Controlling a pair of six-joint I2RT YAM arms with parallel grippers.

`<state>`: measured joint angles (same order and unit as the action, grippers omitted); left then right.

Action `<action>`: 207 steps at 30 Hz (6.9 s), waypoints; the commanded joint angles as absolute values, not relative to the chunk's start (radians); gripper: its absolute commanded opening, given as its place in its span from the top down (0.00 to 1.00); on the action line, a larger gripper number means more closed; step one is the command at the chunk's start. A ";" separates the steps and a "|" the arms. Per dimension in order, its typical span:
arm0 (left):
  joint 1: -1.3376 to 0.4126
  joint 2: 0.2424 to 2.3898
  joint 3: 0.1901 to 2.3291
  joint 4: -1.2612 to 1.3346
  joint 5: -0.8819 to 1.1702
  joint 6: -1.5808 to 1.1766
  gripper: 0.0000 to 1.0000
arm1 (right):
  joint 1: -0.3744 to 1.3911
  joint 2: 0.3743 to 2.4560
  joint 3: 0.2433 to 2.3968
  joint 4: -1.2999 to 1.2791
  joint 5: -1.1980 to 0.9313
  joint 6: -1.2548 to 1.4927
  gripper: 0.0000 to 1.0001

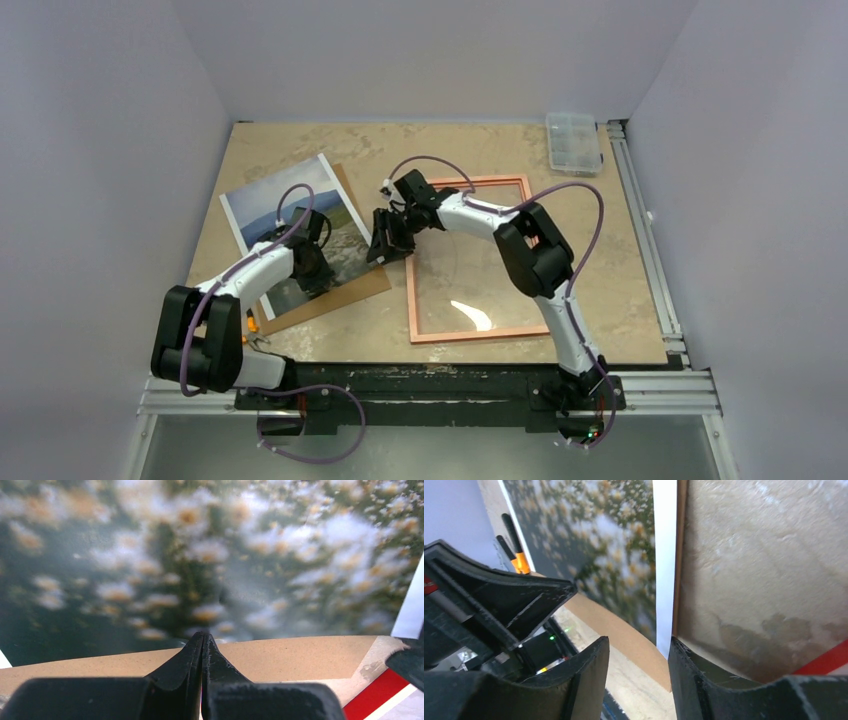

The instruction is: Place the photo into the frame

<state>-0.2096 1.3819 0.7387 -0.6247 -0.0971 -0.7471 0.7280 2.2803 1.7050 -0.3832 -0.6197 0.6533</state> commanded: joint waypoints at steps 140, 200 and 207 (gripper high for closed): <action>-0.522 1.703 0.929 -0.016 0.447 -0.945 0.81 | 0.389 1.262 0.868 -0.024 -0.792 0.619 0.25; 0.374 1.358 0.962 -0.704 -0.126 -0.676 0.00 | 0.764 2.299 1.887 -0.547 -0.218 0.442 0.13; 0.404 1.615 1.132 -0.710 -0.092 -0.650 0.01 | 0.764 2.351 1.908 -0.519 -0.274 0.489 0.14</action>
<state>0.3885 1.5208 1.0260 -0.7380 -0.1337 -0.6891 0.7601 2.3051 1.8801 -0.5220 -0.2516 0.4576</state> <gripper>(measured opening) 0.995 0.866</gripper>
